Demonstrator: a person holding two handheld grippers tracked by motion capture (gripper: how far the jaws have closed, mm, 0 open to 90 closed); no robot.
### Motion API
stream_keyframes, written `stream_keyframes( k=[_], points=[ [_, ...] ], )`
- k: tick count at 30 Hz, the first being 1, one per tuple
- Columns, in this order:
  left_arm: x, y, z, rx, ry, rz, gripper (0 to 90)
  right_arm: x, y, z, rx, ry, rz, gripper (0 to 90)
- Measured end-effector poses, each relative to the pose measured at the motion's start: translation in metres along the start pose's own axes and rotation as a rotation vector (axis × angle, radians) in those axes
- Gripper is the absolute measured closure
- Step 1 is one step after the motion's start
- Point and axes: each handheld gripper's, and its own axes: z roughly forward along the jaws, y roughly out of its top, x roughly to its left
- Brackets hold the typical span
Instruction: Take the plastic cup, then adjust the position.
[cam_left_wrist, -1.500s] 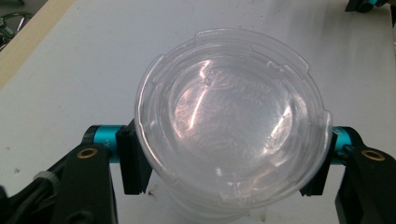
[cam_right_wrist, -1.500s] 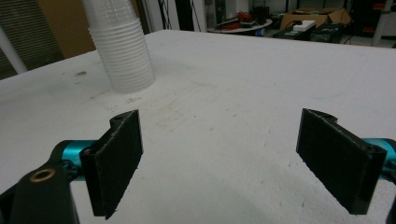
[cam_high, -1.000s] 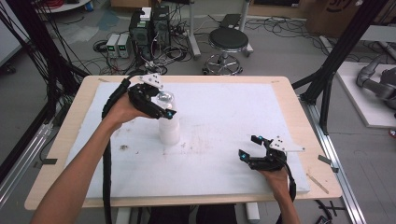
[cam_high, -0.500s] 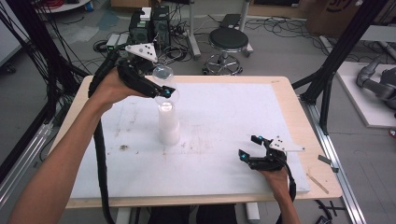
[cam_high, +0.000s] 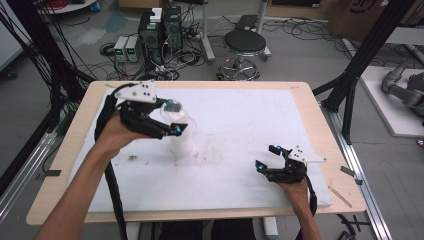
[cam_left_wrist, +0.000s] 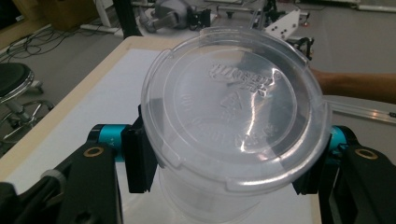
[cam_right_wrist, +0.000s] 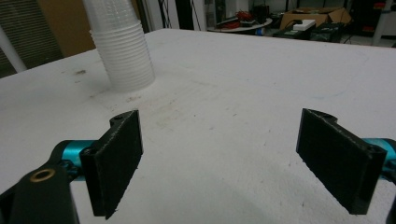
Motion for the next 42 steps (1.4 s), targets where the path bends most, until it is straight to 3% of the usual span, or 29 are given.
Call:
stream_keyframes(
  k=[1,2,3,5,16,31,42],
  points=[
    [0.0,0.0,0.0,0.0,0.0,0.0,37.2,0.0,0.0,0.0,0.0,0.0,0.0,14.6],
    [-0.009,-0.011,0.006,-0.016,-0.016,0.004,37.2,0.0,0.0,0.0,0.0,-0.001,-0.001,14.6],
    [-0.009,-0.011,0.006,-0.016,-0.016,0.004,37.3,0.0,0.0,0.0,-0.001,-0.002,-0.005,14.6],
    [-0.02,-0.027,0.017,-0.049,-0.043,-0.015,37.2,0.001,0.0,0.0,-0.004,-0.005,-0.008,14.6],
    [-0.038,-0.072,0.053,-0.146,-0.076,-0.064,37.2,0.0,0.001,0.002,0.016,0.003,0.002,14.6],
    [-0.03,-0.106,0.077,-0.193,-0.099,-0.109,37.2,0.002,0.0,0.002,0.019,-0.004,-0.022,14.6],
    [-0.026,-0.11,0.073,-0.196,-0.099,-0.123,37.2,-0.001,0.001,0.002,0.021,0.016,0.0,14.6]
  ],
)
